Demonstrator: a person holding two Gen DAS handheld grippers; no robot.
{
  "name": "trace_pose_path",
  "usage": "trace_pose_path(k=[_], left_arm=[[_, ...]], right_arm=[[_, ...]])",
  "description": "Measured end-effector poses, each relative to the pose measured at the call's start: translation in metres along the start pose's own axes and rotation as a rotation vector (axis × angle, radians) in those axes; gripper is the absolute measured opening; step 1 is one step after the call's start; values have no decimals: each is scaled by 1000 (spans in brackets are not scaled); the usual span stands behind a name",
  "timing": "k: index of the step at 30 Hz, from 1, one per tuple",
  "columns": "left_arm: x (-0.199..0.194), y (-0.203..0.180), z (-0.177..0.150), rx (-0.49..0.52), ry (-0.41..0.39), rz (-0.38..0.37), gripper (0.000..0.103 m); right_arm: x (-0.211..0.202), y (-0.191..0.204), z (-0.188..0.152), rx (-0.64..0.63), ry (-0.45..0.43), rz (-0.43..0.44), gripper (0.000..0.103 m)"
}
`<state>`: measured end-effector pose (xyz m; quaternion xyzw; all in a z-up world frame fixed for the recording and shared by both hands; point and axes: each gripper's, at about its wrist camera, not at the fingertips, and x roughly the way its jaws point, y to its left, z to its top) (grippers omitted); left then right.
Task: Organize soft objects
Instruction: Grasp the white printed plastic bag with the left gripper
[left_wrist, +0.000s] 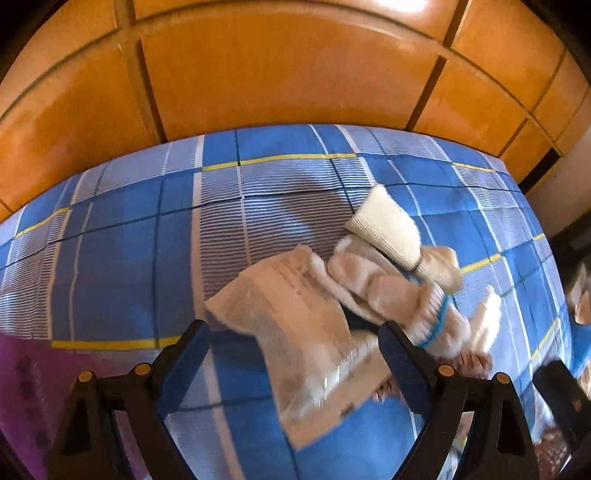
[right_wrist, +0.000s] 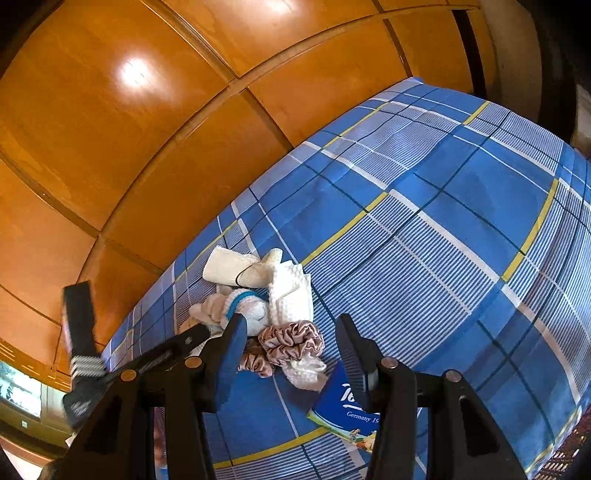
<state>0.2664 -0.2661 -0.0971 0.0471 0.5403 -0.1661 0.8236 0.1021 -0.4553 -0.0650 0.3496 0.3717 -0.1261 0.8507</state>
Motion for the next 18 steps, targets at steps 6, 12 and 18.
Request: trace_pose_path(k=[6, 12, 18], left_arm=[[29, 11, 4, -45, 59, 0, 72], [8, 14, -27, 60, 15, -30, 50], [-20, 14, -84, 177, 13, -58, 50]], right_arm=[[1, -2, 0, 8, -1, -8, 50], [3, -5, 0, 23, 8, -24, 50], [9, -6, -1, 31, 46, -49, 50]])
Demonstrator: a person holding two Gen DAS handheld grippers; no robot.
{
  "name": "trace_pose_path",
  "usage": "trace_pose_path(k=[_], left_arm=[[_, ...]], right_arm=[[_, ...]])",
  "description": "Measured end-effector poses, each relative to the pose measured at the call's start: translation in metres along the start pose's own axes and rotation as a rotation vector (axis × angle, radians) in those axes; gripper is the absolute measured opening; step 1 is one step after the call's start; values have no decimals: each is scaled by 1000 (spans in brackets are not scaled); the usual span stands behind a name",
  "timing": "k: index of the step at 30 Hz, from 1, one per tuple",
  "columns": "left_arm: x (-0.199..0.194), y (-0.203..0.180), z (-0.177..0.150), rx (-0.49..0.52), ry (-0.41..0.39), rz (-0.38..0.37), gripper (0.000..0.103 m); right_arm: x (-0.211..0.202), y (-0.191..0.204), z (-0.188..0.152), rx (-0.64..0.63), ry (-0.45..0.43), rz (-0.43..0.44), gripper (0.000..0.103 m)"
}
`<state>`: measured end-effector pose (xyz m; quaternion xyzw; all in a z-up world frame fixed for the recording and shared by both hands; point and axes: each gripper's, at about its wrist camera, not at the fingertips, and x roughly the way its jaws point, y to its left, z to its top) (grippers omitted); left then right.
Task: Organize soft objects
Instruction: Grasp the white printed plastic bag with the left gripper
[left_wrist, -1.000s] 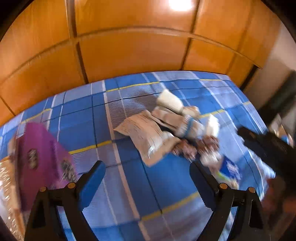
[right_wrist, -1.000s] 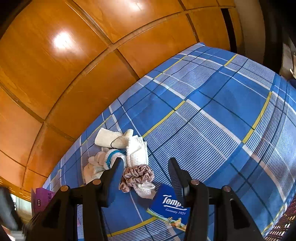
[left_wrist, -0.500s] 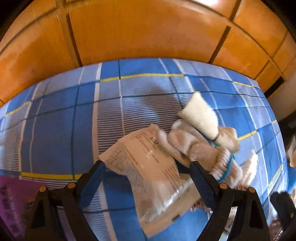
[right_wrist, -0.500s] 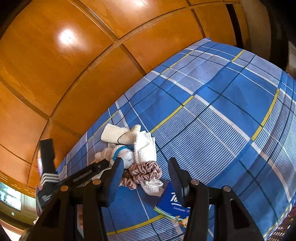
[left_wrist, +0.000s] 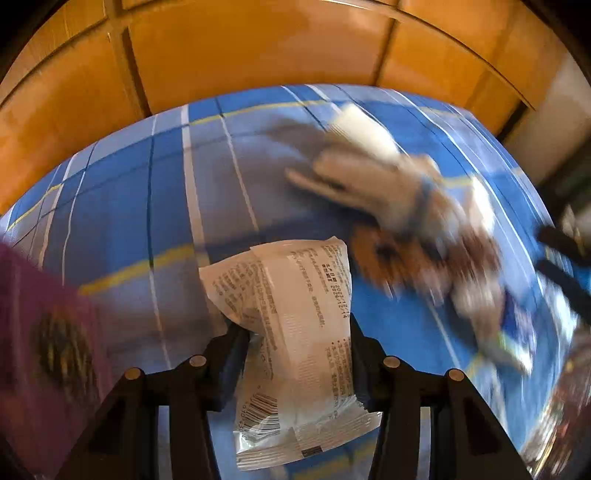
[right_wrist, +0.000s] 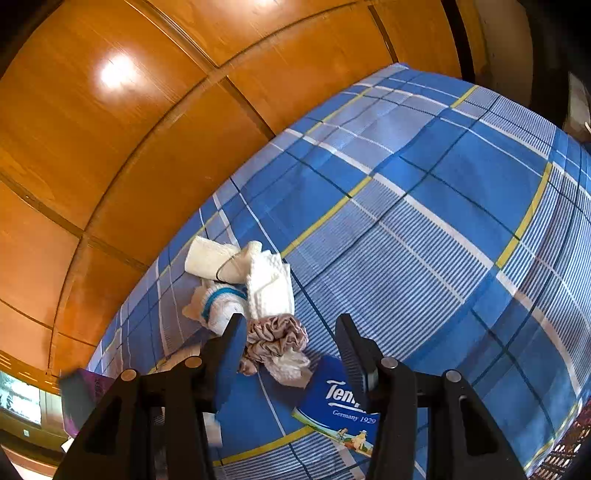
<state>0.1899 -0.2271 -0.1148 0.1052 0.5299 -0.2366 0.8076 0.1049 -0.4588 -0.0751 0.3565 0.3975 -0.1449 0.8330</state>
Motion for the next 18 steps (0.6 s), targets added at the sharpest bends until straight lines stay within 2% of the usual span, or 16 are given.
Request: trace_pose_path(k=[3, 9, 16, 18], left_arm=[[-12, -4, -31, 48, -8, -17, 50], [-33, 0, -78, 74, -38, -33, 50], [-42, 4, -100, 59, -87, -31, 50], [-44, 3, -104, 65, -105, -25, 50]], right_arm=[[4, 2, -2, -17, 17, -14, 50], [14, 13, -5, -82, 55, -67, 50], [48, 45, -9, -283, 148, -159, 50], [59, 48, -13, -337, 172, -201, 45]])
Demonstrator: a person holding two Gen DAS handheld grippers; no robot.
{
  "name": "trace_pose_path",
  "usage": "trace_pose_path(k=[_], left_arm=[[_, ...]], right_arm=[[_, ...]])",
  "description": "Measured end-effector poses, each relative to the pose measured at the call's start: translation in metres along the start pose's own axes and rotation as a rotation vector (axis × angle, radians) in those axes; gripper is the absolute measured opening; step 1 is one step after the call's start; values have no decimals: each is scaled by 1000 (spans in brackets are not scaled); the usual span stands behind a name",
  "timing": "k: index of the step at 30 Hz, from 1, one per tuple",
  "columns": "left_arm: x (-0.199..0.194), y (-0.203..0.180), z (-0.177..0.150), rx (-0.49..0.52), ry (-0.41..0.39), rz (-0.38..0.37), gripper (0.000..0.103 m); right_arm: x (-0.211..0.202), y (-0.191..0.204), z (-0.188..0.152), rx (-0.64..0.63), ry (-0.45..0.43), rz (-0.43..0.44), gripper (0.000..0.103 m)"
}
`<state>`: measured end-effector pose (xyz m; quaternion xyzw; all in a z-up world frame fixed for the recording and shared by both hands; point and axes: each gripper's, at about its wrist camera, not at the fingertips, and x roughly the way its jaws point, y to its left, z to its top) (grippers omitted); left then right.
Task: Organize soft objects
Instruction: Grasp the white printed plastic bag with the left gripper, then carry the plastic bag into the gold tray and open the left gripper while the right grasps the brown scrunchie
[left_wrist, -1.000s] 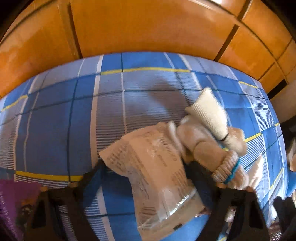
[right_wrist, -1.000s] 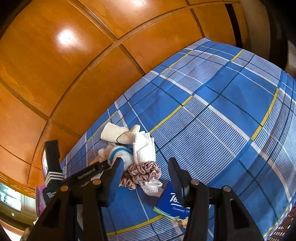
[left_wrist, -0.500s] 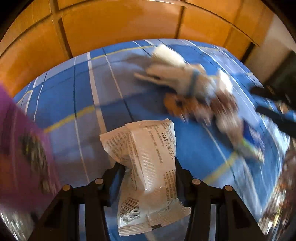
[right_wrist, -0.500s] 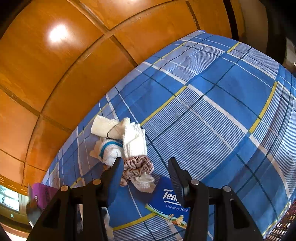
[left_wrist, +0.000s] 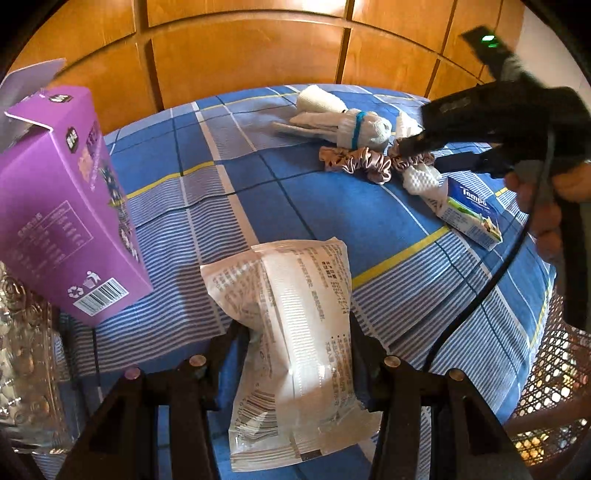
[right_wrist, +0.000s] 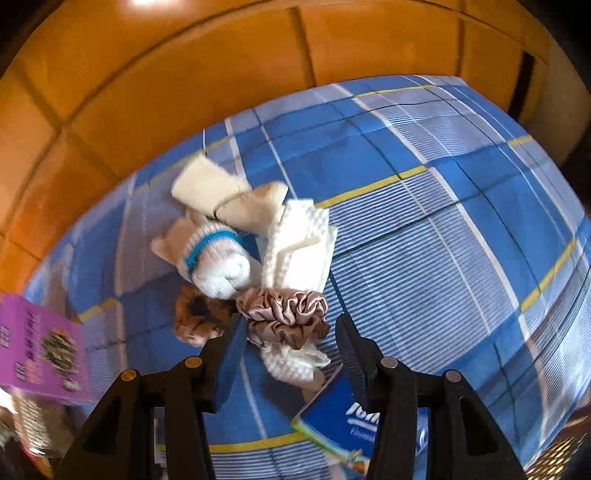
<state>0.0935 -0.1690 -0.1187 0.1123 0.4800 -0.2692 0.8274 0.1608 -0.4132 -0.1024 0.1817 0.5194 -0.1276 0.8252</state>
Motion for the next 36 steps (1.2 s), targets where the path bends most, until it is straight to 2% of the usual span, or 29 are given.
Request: trace_pose_path(k=[1, 5, 10, 14, 21, 31, 36], left_arm=[[0, 0, -1, 1, -7, 2, 50], [-2, -3, -4, 13, -23, 19, 51], [-4, -5, 6, 27, 7, 17, 48], [-12, -8, 20, 34, -14, -1, 47], [-21, -17, 45, 68, -37, 5, 48], [-46, -15, 104, 69, -108, 4, 48], [-58, 0, 146, 46, -140, 27, 48]], right_arm=[[4, 1, -1, -18, 15, 1, 38], [11, 9, -5, -72, 27, -24, 34], [14, 10, -8, -89, 38, -40, 33], [16, 6, -5, -58, 53, -16, 33], [19, 10, -7, -97, 58, -45, 34], [18, 8, -8, -100, 57, -49, 34], [22, 16, -11, -133, 59, -78, 35]])
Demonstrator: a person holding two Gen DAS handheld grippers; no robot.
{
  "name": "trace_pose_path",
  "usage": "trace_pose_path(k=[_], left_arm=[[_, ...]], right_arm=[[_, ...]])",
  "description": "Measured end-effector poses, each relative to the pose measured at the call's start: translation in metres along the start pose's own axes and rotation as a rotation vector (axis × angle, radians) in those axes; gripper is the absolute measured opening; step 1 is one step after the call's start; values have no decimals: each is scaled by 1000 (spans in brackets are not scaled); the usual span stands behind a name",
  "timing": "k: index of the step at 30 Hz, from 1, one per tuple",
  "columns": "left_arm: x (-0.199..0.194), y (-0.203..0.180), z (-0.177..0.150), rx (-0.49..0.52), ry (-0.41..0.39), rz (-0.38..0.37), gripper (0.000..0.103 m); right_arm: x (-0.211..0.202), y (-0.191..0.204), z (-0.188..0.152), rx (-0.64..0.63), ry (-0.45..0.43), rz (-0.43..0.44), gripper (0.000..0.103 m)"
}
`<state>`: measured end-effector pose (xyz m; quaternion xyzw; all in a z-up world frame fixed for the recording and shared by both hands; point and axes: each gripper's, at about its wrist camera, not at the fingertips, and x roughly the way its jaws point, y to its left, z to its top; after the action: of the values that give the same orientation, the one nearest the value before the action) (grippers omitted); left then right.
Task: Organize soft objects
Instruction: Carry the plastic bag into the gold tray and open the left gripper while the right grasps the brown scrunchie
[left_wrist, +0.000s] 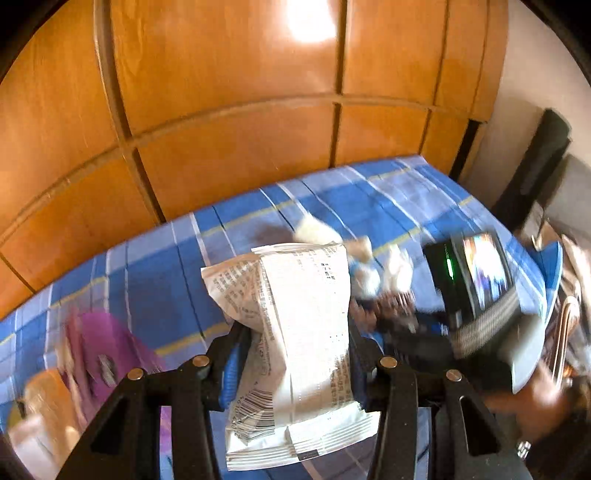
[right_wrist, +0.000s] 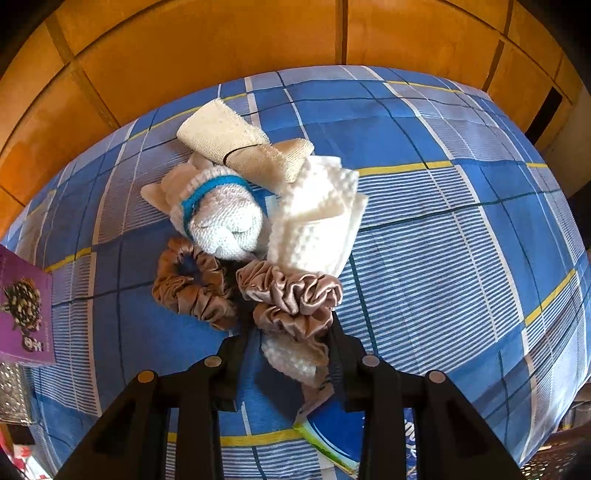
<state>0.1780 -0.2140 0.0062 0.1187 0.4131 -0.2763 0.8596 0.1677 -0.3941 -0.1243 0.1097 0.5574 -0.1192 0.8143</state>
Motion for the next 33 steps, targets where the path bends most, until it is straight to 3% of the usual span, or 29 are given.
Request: trace_pose_path(k=[4, 8, 14, 19, 23, 33], left_arm=[[-1, 30, 28, -53, -18, 58, 48], [-10, 89, 45, -186, -41, 128, 48], [-45, 190, 23, -337, -82, 295, 48], [-83, 261, -40, -443, -81, 417, 48], [-117, 295, -105, -540, -79, 463, 48], [-195, 313, -279, -738, -79, 592, 49]], right_arm=[[1, 3, -1, -15, -2, -12, 35], [4, 7, -1, -38, -9, -29, 34], [5, 11, -2, -67, -19, -49, 34], [3, 17, -7, -89, -27, -68, 34], [3, 26, -11, -110, -32, -86, 34], [-3, 46, -24, -155, -48, -123, 33]])
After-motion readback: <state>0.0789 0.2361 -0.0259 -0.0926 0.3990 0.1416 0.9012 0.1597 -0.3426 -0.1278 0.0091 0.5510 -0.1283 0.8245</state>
